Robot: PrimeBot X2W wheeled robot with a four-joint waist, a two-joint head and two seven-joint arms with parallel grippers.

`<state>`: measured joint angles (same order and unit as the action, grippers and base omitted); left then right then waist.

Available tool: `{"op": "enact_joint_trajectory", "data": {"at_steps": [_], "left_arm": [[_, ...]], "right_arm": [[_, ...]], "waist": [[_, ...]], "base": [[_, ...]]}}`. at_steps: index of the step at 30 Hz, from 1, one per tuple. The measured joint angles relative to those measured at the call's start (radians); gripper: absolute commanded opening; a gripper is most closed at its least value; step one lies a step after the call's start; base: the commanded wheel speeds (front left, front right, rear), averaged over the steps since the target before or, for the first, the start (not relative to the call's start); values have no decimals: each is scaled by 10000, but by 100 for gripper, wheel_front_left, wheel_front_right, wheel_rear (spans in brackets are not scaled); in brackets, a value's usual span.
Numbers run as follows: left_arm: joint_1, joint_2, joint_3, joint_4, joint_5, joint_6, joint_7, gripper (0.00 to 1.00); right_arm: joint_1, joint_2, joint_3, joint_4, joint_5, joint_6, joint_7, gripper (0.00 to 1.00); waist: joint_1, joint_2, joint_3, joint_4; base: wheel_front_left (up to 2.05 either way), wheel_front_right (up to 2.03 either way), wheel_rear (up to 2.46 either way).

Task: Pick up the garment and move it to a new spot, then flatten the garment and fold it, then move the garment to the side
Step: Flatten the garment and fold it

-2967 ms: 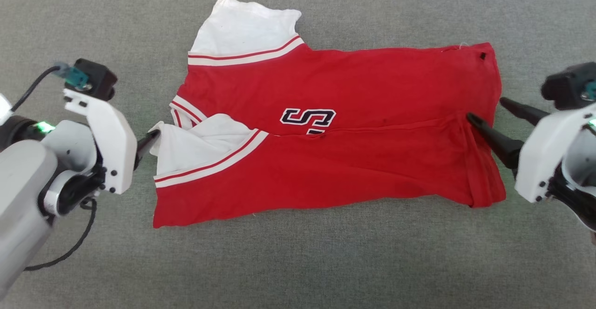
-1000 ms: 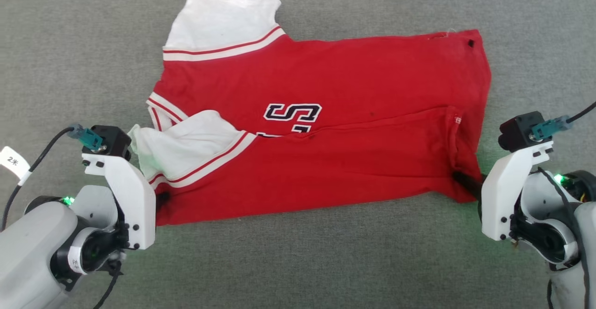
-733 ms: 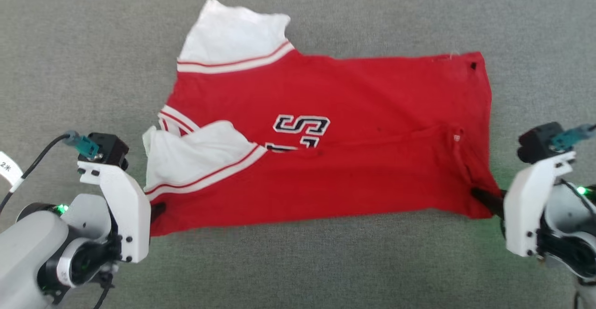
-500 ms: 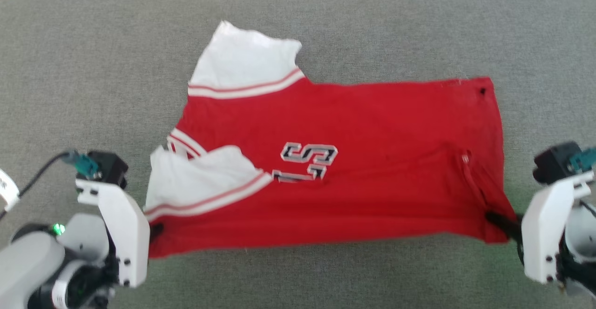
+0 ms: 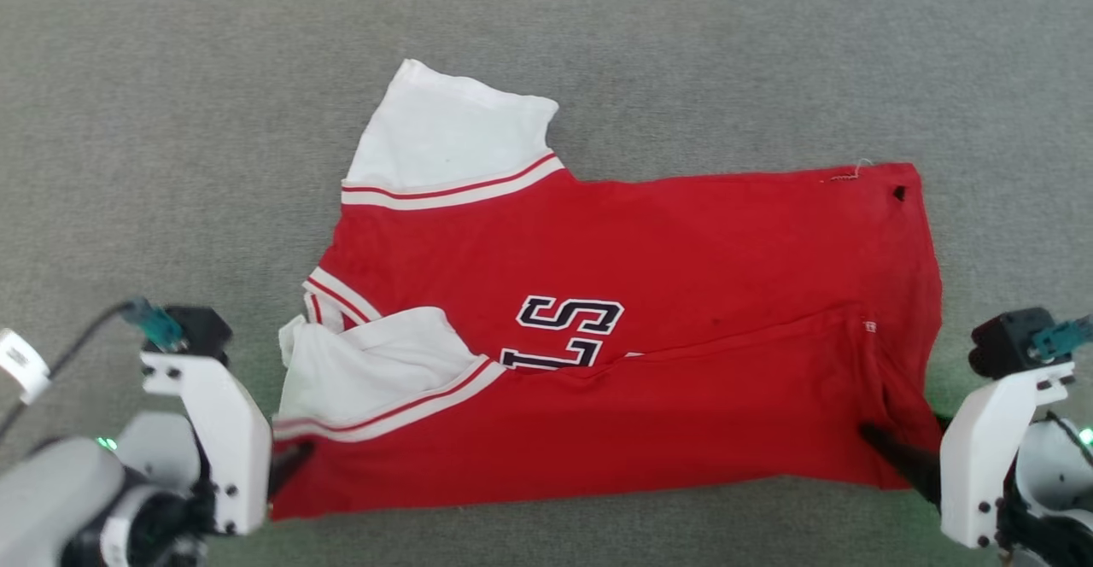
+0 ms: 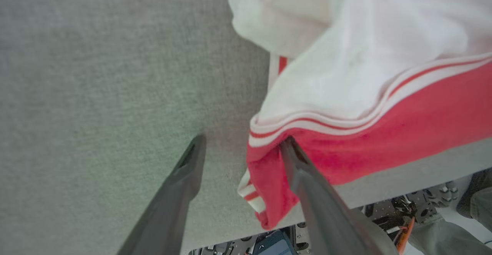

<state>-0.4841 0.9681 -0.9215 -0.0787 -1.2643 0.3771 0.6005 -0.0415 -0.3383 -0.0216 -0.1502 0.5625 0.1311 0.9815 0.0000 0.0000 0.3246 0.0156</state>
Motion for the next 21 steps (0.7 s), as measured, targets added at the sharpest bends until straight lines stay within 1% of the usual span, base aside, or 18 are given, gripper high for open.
{"op": "enact_joint_trajectory", "data": {"at_steps": [3,8,11,12,15,17,21], "left_arm": [[-304,291,155,-136,94,0,128,100],[-1144,1043,495,-694,508,4,399,100],[-1858,1246,671,-757,943,-305,525,100],[-2349,1235,757,-516,1152,-529,593,100],[-2966,1220,769,27,1517,-989,867,100],[-3420,1103,859,495,1609,-1296,895,100],[-4244,940,968,1613,1964,-1912,903,100]], "right_arm": [[-98,42,-61,-136,0,0,-236,100],[-198,403,-412,-878,71,-2,-972,100],[-360,585,-462,-1396,-81,-2,-1653,100],[-494,746,-439,-1651,-301,-2,-2247,100],[-792,1076,-311,-1850,-621,-2,-3354,100],[-989,1185,-119,-1954,-936,-2,-4159,100],[-1522,1818,-169,-1902,-1668,-2,-6148,100]], "waist": [[0,0,41,-154],[0,0,82,-534],[0,0,113,-838],[0,0,148,-1083],[1,0,224,-1504],[1,0,292,-1815],[0,0,456,-2463]], "base": [[0,0,0],[0,0,0],[0,0,0],[0,0,0],[0,0,0],[0,0,0],[0,0,0]]}}
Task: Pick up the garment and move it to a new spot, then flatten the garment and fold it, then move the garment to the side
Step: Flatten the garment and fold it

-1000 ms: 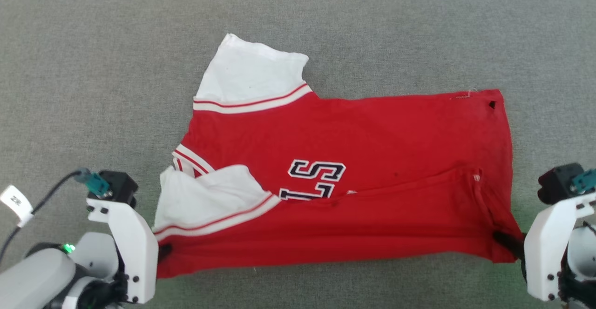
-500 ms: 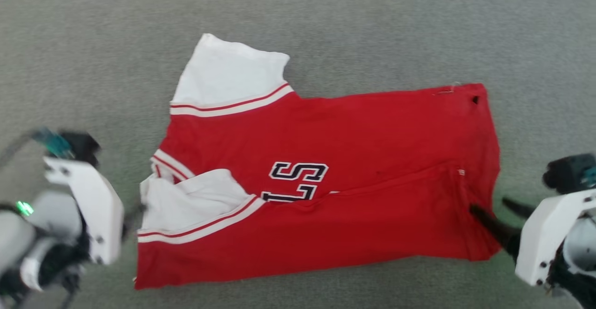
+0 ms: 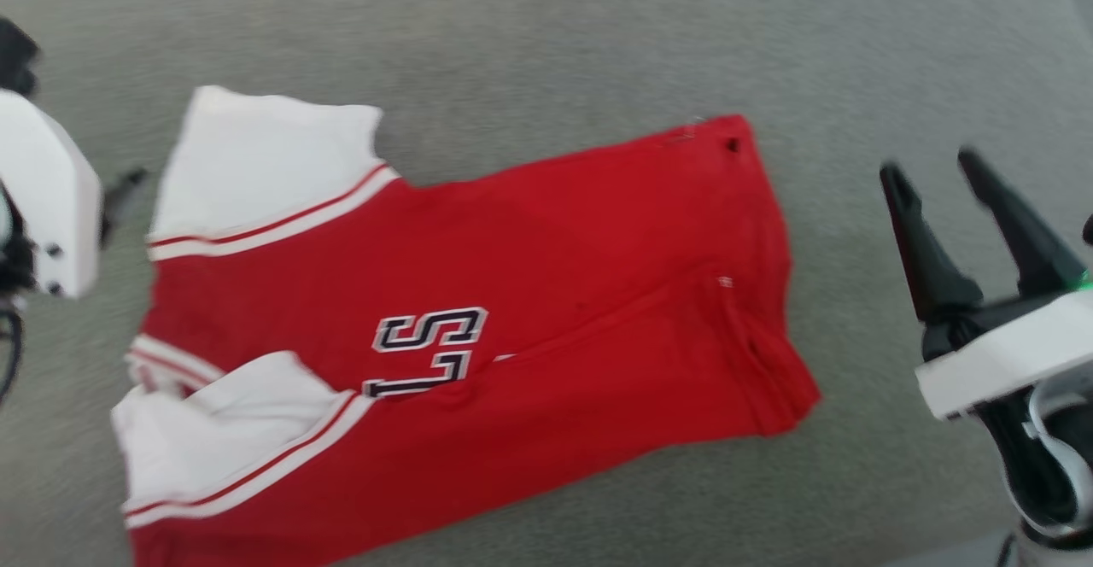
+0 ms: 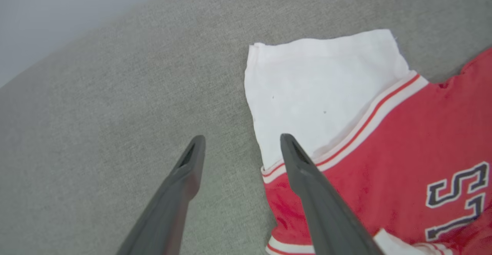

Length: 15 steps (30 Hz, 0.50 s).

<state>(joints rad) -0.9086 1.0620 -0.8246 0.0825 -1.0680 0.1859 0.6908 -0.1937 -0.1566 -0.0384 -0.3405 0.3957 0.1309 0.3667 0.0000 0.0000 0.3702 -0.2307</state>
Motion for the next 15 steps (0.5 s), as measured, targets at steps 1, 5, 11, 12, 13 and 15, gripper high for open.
{"op": "enact_joint_trajectory", "data": {"at_steps": [1,5,11,12,13,15], "left_arm": [[-172,-73,10,274,84,-105,0,100],[-829,-443,4,1390,299,-525,29,100],[-1404,-803,-134,3179,378,-805,548,100],[-1470,-880,-155,3411,378,-807,625,100],[-1531,-940,-186,3651,378,-813,715,100],[-1605,-1078,-232,4044,362,-802,976,100]], "right_arm": [[-119,174,0,69,-196,0,-468,100],[-199,646,265,518,-541,0,-1616,100],[-288,894,706,957,-541,0,-2546,100],[-335,897,734,1022,-541,0,-2612,100],[-394,907,780,1093,-529,0,-2631,100],[-514,949,798,1225,-437,0,-2685,100]], "waist": [[0,0,50,-168],[0,0,275,-764],[0,0,709,-1442],[0,0,792,-1526],[0,0,870,-1601],[0,0,1014,-1720]], "base": [[0,0,0],[0,0,0],[0,0,0],[0,0,0],[0,0,0],[0,0,0]]}}
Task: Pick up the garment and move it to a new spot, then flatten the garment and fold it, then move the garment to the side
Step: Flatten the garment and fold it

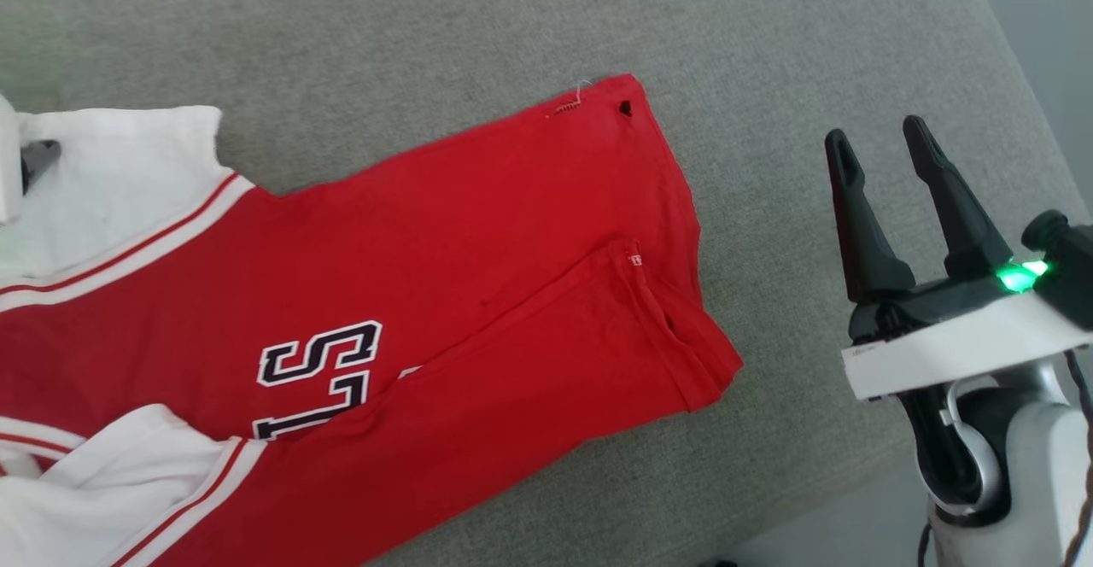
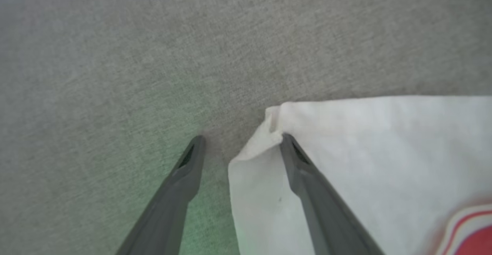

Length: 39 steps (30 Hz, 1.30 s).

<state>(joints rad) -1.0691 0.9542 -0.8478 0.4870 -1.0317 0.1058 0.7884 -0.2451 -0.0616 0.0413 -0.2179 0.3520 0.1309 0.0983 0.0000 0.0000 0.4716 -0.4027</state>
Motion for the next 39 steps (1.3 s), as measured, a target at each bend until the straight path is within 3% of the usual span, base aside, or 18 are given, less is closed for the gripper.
{"op": "enact_joint_trajectory", "data": {"at_steps": [4,5,6,17,20,27,28,29,30,39], "left_arm": [[-436,-259,-38,493,-174,79,750,100],[-577,-309,-88,508,-173,-6,957,24],[-658,-359,-102,545,-180,-23,1051,0],[-1391,-1321,-360,694,-35,-451,1256,0],[-1612,-1743,-470,794,56,-635,1078,0],[-1791,-2290,-568,951,219,-878,763,0],[-1795,-2349,-577,989,230,-884,696,0],[-1796,-2424,-589,1035,242,-895,619,0],[-1800,-2500,-600,1062,286,-938,485,0],[-1499,-2993,-671,1139,263,-1338,-334,0]], "right_arm": [[-509,-115,366,437,178,0,339,100],[-755,-253,497,619,201,0,474,100],[-984,-391,646,805,288,2,656,100],[-4318,-1544,2209,3986,1716,2,2901,100],[-5315,-1988,3060,5348,2259,0,4109,100],[-6386,-2476,4299,6652,3402,-2,5791,100],[-6548,-2591,4504,6748,3545,-2,6065,84],[-6670,-2696,4681,6796,3707,-4,6243,38],[-6735,-2826,4844,6792,3848,-4,6291,0],[-6377,-3992,5363,6667,4288,12,5384,0]], "waist": [[0,0,231,-69],[0,1,272,-50],[0,1,310,-23],[0,0,597,607],[0,0,656,991],[0,0,696,1530],[0,0,691,1612],[0,1,680,1687],[0,0,663,1760],[0,0,-68,2399]], "base": [[0,0,0],[0,0,0],[0,0,0],[0,0,0],[0,0,0],[0,0,0],[0,0,0],[0,0,0],[0,0,0],[0,0,0]]}}
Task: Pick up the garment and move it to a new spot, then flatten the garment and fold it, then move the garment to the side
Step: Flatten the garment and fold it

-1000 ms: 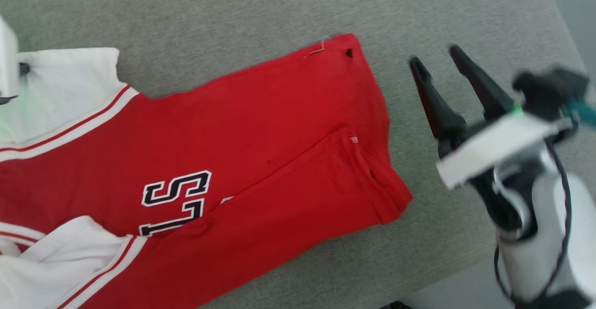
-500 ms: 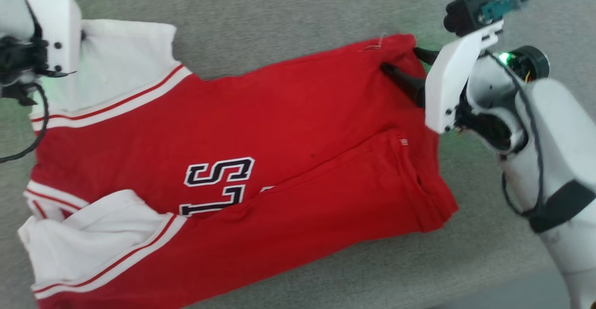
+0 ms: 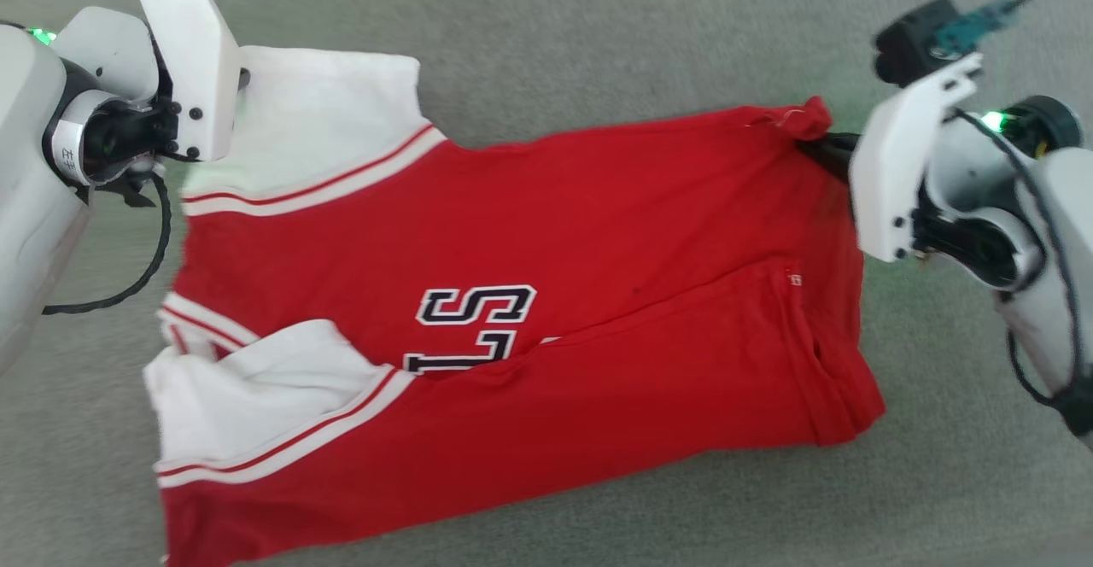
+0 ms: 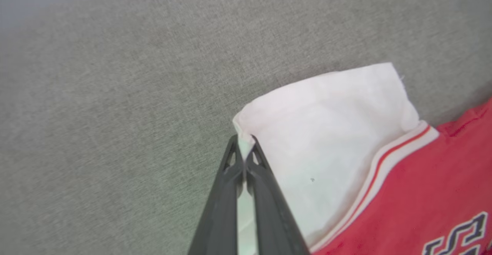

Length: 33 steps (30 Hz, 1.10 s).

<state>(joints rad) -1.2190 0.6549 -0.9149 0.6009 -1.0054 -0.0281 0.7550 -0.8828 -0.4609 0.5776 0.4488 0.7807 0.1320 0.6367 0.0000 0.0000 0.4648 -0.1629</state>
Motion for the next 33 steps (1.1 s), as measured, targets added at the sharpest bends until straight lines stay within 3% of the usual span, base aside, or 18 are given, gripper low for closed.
{"op": "enact_joint_trajectory", "data": {"at_steps": [6,11,14,19,24,27,30,31,32,33], "left_arm": [[329,236,38,-796,-194,-36,23,0],[963,761,115,-2138,-512,378,211,0],[1535,1252,163,-3306,-686,903,395,0],[2919,2412,201,-6178,-1112,2378,782,0],[4212,3354,130,-8366,-1313,3603,871,0],[5140,3639,-44,-9077,-1580,4100,612,0],[5638,3555,-257,-8911,-1672,4149,431,0],[5751,3457,-299,-8713,-1710,4111,347,0],[5854,3335,-332,-8491,-1787,4069,272,0],[5935,3219,-360,-8264,-1835,4027,205,0]], "right_arm": [[651,-709,-387,-694,19,0,-838,0],[1478,-1152,-853,-1379,-81,0,-1183,0],[2111,-1436,-1143,-1931,-144,0,-1210,0],[3482,-1954,-1781,-3227,-336,0,-1273,0],[4969,-2019,-2458,-4171,-357,0,-1160,0],[6125,-1672,-3101,-4472,-462,0,-947,0],[6616,-1279,-3310,-4468,-681,0,-859,0],[6678,-1101,-3394,-4412,-681,-2,-855,12],[6694,-980,-3417,-4303,-780,-2,-828,35],[6694,-928,-3394,-4228,-905,-2,-792,78]], "waist": [[0,0,-724,461],[0,0,-1296,801],[0,0,-1568,1005],[0,0,-1859,1343],[0,0,-1904,1479],[0,0,-1857,1545],[0,0,-1814,1561],[0,1,-1806,1550],[0,0,-1796,1538],[0,0,-1786,1528]], "base": [[0,0,0],[0,0,0],[0,0,0],[0,0,0],[0,0,0],[0,0,0],[0,0,0],[0,0,0],[0,0,0],[0,0,0]]}}
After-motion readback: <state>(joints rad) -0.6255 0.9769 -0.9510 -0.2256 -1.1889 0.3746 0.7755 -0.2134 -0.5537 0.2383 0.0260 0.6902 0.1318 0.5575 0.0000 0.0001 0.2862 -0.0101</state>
